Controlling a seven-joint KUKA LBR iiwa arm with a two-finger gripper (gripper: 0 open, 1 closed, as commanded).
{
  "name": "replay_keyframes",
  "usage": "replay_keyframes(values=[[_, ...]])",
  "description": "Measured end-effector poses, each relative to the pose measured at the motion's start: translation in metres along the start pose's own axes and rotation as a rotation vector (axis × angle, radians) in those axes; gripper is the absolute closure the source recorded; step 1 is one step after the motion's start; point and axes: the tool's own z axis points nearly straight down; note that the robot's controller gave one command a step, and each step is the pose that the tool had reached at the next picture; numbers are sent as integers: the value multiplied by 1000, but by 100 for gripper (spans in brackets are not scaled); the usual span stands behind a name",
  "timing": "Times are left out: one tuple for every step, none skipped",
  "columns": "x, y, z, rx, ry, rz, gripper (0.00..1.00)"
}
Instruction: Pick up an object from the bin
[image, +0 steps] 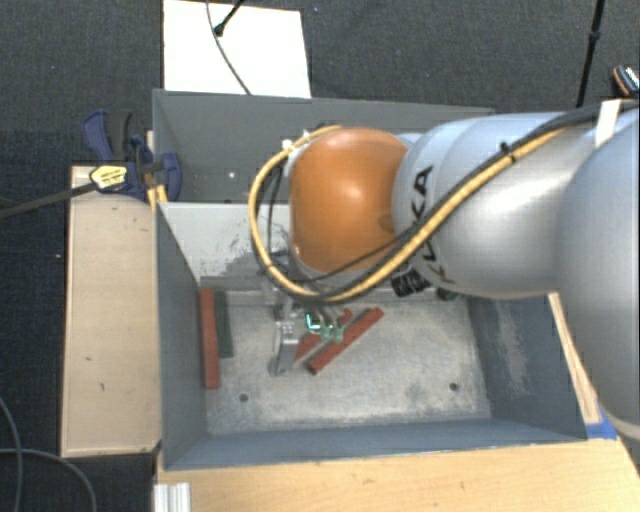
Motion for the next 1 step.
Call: replay_keyframes(values=[[-14, -72, 95, 3, -1, -230, 0]])
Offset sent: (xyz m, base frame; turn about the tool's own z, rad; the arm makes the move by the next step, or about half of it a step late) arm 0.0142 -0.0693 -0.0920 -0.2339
